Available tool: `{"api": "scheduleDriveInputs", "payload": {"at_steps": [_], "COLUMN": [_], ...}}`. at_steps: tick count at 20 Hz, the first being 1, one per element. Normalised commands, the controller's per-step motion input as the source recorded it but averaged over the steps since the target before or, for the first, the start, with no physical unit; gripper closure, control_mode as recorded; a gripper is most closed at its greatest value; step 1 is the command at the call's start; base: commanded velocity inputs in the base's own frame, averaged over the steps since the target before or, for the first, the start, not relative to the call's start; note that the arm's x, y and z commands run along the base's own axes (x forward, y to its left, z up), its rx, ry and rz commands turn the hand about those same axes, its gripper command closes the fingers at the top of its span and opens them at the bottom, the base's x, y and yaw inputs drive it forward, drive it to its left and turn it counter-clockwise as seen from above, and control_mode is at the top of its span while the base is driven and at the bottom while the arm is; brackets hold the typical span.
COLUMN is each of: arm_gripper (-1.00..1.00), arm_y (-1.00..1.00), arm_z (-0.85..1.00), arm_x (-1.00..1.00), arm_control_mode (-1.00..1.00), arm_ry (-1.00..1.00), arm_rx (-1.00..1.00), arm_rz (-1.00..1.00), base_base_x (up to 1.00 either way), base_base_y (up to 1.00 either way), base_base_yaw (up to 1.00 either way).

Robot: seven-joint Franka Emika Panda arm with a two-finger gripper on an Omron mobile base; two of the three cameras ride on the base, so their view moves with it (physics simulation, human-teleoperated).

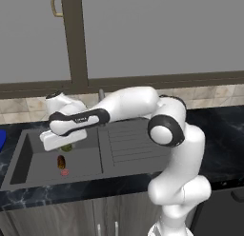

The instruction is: Pick up all produce items and place them in the sink. Turn on the sink faucet to wash them. Then turn the sink off and put them in the tray.

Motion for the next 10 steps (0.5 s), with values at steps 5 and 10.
{"api": "scheduleDriveInputs", "payload": {"at_steps": [5,10], "arm_gripper": [1.0,1.0], "arm_y": [0.02,0.0], "arm_z": [-0.41,-0.34], "arm_x": [0.48,0.36], "arm_control_mode": [-1.0,-1.0], "arm_ry": [-0.09,-0.06], "arm_rx": [-0.02,-0.02], "arm_rz": [-0.16,-0.19], "base_base_x": [0.0,0.0], "base_base_y": [0.0,0.0], "base_base_yaw": [0.0,0.0]}}
